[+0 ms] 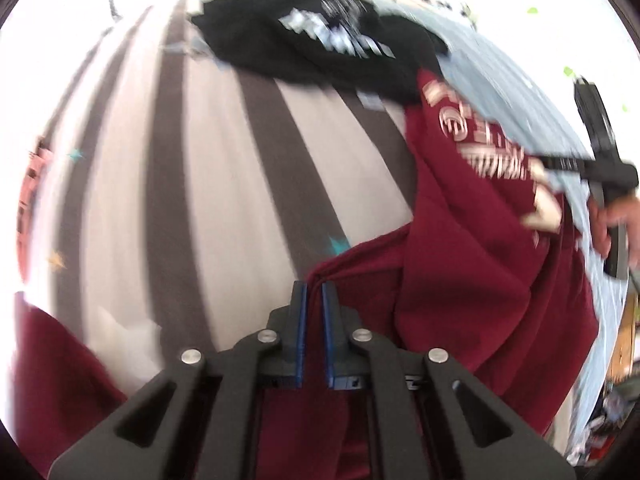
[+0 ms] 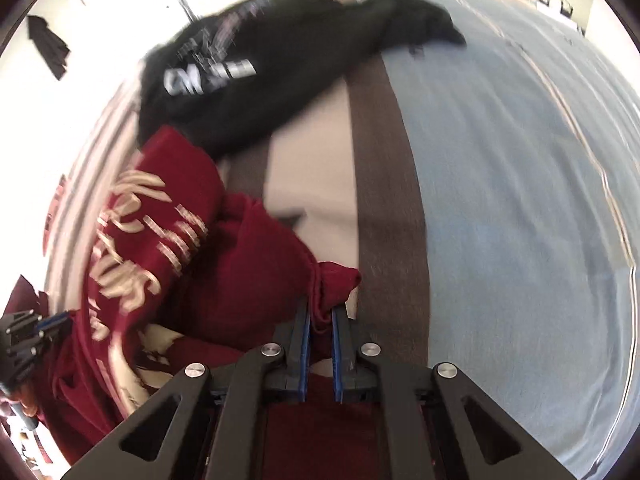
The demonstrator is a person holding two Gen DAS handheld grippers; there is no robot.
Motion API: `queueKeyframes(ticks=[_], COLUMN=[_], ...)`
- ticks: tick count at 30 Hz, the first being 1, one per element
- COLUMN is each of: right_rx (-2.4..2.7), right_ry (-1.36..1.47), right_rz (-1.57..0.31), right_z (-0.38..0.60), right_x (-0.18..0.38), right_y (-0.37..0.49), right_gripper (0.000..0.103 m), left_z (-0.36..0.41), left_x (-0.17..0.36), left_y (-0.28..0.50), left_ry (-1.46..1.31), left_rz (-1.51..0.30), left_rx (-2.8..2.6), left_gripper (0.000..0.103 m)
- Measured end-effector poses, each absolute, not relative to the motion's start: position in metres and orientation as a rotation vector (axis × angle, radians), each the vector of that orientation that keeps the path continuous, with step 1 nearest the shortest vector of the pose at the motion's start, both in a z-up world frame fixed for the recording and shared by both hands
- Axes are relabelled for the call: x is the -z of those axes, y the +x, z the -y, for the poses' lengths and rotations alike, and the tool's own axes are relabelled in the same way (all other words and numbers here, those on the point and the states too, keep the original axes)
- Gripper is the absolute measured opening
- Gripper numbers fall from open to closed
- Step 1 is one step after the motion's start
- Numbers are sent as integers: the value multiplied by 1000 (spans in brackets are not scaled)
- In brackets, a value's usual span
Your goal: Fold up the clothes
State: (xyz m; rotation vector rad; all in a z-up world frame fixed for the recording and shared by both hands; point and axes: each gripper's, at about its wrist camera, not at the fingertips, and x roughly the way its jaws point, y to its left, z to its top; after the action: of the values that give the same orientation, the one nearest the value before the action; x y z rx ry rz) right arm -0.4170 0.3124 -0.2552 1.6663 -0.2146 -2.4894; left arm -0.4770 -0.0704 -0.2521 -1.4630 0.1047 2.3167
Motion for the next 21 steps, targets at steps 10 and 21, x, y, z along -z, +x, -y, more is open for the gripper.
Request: queueKeyframes(ticks=[10,21], right_rx=[2508,2318], right_ry=[1394,1642], right_rz=[276,100], right_z=[-237,-254], right_x=[185,273], right_y=[-516,-441], right_gripper=[28,39], left_z=[140,176], left_x=[196,251], left_y=[-524,-525], left_ry=[-1387,-1585], left_rz=[-131,52], left_rx=[-2622,-2541], left_gripper=[5,23])
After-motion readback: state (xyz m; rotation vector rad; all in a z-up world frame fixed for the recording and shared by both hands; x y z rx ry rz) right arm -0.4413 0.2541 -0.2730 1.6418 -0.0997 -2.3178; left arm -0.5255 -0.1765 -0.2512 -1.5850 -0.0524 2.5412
